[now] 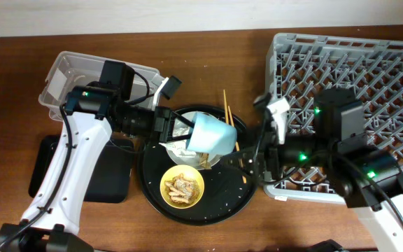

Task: Sort waste into correct bins and load items into the dishwasher rack
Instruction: 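Grasp the blue cup with the left gripper and lift it, then pass the blue cup to the right gripper and set it in the rack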

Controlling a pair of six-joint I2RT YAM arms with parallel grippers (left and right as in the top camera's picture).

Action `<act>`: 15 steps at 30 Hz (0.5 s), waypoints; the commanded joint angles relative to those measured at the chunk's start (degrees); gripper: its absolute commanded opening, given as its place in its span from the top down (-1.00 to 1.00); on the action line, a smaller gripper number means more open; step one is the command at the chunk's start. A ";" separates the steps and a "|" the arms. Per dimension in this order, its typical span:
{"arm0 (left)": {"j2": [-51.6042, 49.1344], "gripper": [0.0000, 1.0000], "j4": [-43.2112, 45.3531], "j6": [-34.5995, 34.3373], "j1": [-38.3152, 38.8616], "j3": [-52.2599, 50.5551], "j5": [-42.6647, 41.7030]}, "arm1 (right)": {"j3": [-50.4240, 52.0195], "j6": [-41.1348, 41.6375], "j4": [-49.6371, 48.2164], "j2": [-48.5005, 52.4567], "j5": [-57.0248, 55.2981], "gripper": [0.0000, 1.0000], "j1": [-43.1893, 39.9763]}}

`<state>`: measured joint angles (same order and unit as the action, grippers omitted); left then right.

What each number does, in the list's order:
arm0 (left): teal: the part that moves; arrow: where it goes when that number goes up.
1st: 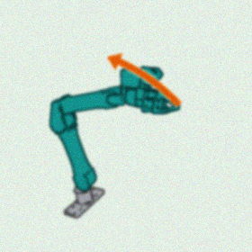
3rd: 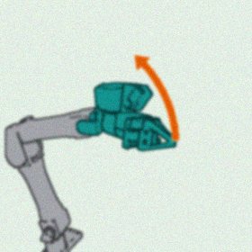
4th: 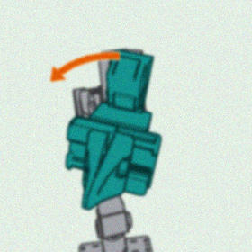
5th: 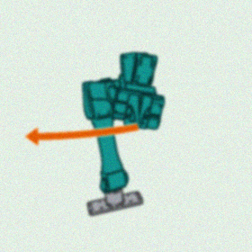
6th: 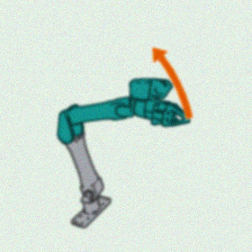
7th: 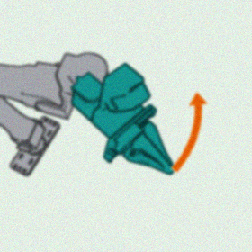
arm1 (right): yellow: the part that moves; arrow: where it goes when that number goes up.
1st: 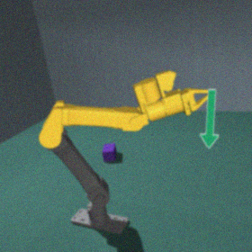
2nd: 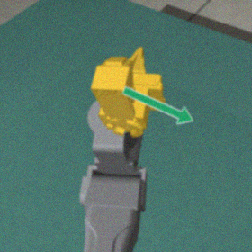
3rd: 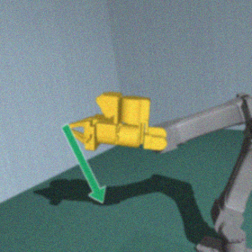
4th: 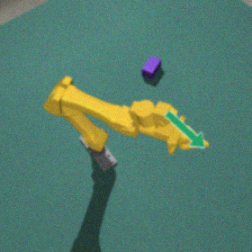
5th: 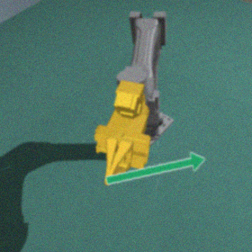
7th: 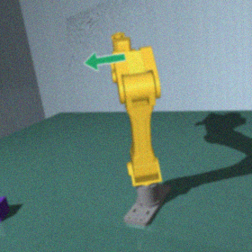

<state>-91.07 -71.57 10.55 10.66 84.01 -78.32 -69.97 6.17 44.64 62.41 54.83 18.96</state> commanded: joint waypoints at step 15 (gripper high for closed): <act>0.35 0.99 -1.62 2.01 0.98 0.46 -7.21 | -0.70 -0.04 -0.90 1.38 -13.09 -0.88 3.08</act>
<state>-91.29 -73.06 11.18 10.79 84.01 -81.73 -69.97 7.49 44.31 63.37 44.77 22.50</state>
